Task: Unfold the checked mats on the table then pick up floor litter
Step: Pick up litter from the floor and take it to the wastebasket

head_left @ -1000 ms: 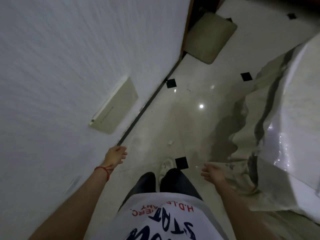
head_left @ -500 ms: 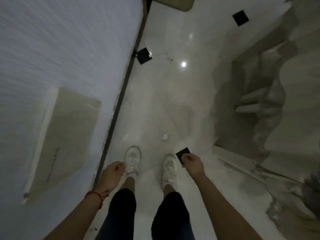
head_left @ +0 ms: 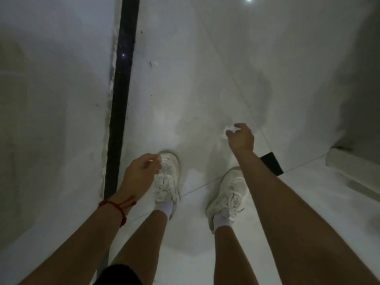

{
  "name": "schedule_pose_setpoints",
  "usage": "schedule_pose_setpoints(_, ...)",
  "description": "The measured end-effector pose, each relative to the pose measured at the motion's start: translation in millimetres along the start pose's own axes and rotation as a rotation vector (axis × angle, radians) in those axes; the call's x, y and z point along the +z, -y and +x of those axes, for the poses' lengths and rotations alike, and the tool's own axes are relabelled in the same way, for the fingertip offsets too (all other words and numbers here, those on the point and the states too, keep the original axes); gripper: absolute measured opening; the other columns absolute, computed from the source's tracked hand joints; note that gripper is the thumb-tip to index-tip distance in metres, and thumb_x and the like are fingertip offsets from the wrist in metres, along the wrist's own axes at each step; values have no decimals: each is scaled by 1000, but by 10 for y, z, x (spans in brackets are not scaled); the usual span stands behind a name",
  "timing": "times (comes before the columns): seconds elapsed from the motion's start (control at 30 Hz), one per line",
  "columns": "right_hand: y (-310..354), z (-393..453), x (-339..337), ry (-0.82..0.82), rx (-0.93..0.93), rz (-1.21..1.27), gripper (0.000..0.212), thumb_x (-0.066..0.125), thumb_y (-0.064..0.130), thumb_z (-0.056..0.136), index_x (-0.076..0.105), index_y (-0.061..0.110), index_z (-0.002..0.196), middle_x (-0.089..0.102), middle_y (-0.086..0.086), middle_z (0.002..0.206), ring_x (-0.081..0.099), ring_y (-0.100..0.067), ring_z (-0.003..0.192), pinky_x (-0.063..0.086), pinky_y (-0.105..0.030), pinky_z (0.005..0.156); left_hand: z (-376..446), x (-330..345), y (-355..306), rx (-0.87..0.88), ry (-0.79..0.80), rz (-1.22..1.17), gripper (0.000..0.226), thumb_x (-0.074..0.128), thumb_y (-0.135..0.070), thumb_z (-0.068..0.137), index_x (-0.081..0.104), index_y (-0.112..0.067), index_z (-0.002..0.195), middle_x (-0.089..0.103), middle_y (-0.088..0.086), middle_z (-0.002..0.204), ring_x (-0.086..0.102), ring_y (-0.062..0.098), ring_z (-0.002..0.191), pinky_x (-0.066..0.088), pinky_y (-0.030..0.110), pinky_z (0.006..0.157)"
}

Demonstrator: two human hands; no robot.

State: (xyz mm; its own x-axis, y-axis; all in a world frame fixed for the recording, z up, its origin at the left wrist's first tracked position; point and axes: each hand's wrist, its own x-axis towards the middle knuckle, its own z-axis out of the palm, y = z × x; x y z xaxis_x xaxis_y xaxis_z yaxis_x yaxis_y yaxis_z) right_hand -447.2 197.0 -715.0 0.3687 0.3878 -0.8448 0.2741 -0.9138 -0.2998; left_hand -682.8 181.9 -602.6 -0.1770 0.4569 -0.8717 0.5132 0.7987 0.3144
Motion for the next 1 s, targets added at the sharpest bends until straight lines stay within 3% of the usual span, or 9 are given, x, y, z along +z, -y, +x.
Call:
schedule_pose_setpoints(0.17,-306,494,388,-15,-95,-355,52,58,20,89,37,14,135,35,-19,137,44,-34,119,44,-40,92,281,270,348,28,41,73,19,48,-26,93,57,-37,79,66,-4,86,62,13,84,49,25,72)
schedule_pose_setpoints(0.27,-454,586,564,-118,-188,-475,41,55,7,88,41,10,127,36,-20,135,46,-34,113,43,-37,79,326,377,479,5,42,103,20,48,-27,92,55,-40,79,66,-5,86,62,13,85,50,27,75)
schedule_pose_setpoints(0.43,-516,526,575,-134,-228,-261,21,42,0,92,55,-1,109,58,-23,115,56,-34,103,43,-36,83,245,393,571,-38,33,105,12,48,-29,92,56,-37,88,65,-6,92,62,7,88,48,22,74)
schedule_pose_setpoints(0.53,-434,298,459,-116,-228,-192,19,42,1,92,57,-3,103,60,-24,109,57,-34,99,44,-36,83,100,339,521,-34,36,100,12,47,-28,93,58,-28,98,65,-3,96,61,10,90,47,21,74)
schedule_pose_setpoints(0.63,-306,-4,284,-97,-246,-145,19,44,1,90,58,-3,103,61,-24,108,58,-34,99,44,-39,86,-87,256,377,-15,31,60,11,48,-27,93,58,-30,94,65,-5,93,61,6,88,45,17,69)
schedule_pose_setpoints(0.77,-74,-458,-47,-117,-245,-72,18,45,1,89,58,-3,101,62,-23,105,58,-33,97,45,-36,82,-374,112,55,31,1,12,12,49,-24,93,60,-26,93,67,1,92,62,15,88,46,22,70)
schedule_pose_setpoints(1.0,226,-1537,-894,-139,-262,161,6,56,8,89,60,4,89,62,-6,85,57,-16,79,36,-4,56,-1139,-273,-685,109,19,-30,13,49,-18,93,62,-23,94,66,8,98,60,24,95,47,38,92)
